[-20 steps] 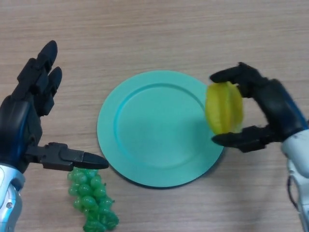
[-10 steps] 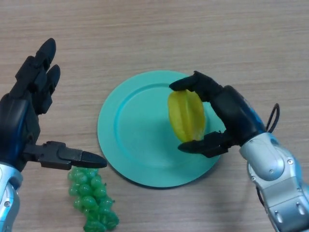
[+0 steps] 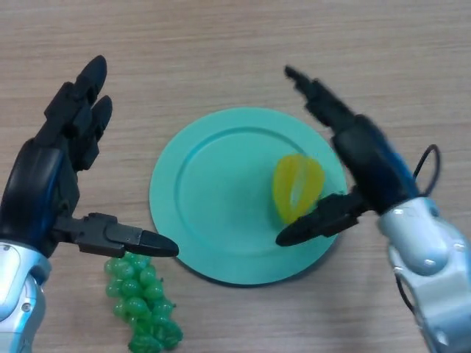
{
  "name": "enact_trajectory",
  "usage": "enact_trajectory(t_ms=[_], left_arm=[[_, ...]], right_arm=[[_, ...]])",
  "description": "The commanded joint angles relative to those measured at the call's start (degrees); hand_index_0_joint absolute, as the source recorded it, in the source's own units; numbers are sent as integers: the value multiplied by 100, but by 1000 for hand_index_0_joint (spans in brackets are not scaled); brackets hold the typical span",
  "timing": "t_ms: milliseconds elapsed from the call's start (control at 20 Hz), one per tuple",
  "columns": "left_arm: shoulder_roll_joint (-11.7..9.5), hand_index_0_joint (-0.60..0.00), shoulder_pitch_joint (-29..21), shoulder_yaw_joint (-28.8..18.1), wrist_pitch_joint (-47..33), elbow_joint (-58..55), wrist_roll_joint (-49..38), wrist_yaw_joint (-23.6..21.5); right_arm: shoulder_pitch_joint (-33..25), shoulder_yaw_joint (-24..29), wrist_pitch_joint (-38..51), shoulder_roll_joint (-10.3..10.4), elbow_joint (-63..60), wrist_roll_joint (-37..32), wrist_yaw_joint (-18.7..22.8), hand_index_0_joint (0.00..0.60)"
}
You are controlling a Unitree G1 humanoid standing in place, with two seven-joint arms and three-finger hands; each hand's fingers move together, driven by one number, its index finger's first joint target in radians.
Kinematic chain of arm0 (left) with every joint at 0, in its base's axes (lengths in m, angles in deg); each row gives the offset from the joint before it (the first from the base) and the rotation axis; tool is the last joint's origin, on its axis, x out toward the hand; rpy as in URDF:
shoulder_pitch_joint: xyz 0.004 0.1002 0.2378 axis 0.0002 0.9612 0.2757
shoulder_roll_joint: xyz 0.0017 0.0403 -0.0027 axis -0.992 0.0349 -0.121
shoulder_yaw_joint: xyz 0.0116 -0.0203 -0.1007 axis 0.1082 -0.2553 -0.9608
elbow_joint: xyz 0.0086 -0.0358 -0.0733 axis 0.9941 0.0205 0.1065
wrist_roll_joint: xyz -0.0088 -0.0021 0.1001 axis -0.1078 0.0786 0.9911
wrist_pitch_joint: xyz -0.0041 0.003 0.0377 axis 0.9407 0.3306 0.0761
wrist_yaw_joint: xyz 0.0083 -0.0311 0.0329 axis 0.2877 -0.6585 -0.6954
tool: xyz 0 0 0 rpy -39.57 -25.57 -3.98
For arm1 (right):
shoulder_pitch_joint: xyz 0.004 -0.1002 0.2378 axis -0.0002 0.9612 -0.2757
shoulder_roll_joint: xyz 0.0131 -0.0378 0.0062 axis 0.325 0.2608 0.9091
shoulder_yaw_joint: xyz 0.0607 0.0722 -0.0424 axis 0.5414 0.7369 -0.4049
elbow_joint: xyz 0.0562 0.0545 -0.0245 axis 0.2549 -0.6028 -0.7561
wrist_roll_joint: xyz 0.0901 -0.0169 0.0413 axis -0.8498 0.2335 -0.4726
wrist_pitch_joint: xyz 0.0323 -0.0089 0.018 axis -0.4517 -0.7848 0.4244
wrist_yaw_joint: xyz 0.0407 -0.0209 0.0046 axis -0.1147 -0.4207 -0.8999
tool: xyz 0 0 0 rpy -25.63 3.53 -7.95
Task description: Pick up the yellow starfruit and place it on the plate
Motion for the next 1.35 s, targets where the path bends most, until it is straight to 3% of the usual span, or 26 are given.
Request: enact_trajectory(t_ms=[50,200,300,400,550,900,1100,1200,1350], left_arm=[[-149,0,-119,-318,-943,-344,-206,-122],[-159,0,-38,-411,-1402,-235,-99,-28],[-147,0,18,-426,-1672,-84,-60,9],[-166,0,13,-489,-1521,-151,-305,40],[-155,0,27,-475,-1333,-234,-419,27],[-72,0,137,-267,-1096,-370,-325,135],[-89,0,312,-441,-891,-579,-296,417],[-65,0,300,-487,-729,-618,-429,342],[-39,0,121,-384,-734,-647,-599,-134]], right_arm=[[-24,547,252,-20,848,-830,-44,0],[284,1015,36,-81,1457,-1420,-350,0],[530,1326,-778,-79,2098,-2464,-103,0],[764,1423,-752,-188,2297,-2928,64,0],[1142,1491,-175,-210,2242,-2969,-100,0],[1272,1534,-322,-247,2361,-2931,-314,0],[1406,1674,-444,-268,2396,-2914,-363,0],[1450,1677,-673,-244,2610,-3024,-331,0],[1390,1615,-722,-255,2666,-2982,-321,0]])
